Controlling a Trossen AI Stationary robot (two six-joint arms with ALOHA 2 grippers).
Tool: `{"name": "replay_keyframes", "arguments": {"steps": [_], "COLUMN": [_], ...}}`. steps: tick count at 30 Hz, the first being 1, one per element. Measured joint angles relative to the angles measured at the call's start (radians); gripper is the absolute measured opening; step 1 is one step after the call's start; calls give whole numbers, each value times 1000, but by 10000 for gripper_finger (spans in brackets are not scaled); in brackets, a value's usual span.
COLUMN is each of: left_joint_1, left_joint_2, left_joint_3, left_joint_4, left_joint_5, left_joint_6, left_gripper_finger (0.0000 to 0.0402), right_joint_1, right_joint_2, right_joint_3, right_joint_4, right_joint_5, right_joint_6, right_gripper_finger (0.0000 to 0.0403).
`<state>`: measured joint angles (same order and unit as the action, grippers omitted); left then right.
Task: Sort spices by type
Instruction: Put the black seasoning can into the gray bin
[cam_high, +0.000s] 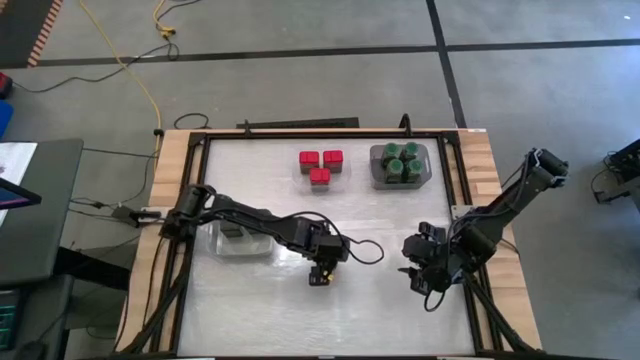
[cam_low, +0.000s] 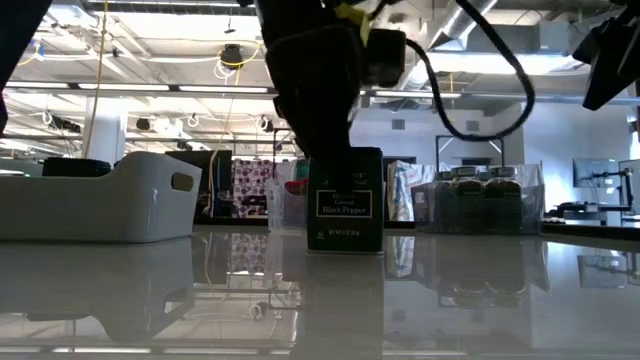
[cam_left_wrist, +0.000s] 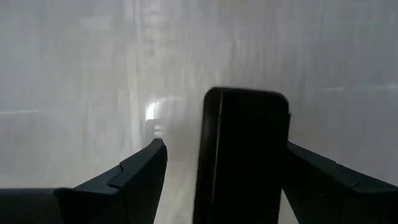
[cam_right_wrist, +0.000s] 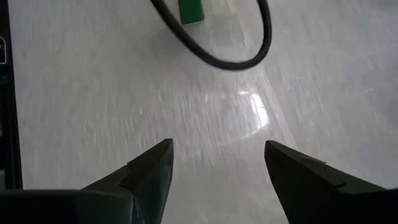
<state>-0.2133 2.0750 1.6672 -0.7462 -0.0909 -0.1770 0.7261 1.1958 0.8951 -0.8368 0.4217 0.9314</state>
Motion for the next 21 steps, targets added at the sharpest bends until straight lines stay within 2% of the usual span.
{"name": "replay_keyframes", "arguments": {"steps": [13,21], "left_joint_1": [-11,-11], "left_joint_2": [1,-3], "left_joint_3": [1,1], "left_joint_4": [1,-7], "left_joint_5": [-39,-39], "left_joint_6": [-4,-4], "left_gripper_finger": [277,209], "right_joint_1": [-9,-18], "right_joint_2": [-2,-2], "right_joint_3": [0,0], "right_joint_4": [4,5], "right_joint_5": [0,0], "right_joint_6": [1,3], "right_gripper_finger": [280,280]}}
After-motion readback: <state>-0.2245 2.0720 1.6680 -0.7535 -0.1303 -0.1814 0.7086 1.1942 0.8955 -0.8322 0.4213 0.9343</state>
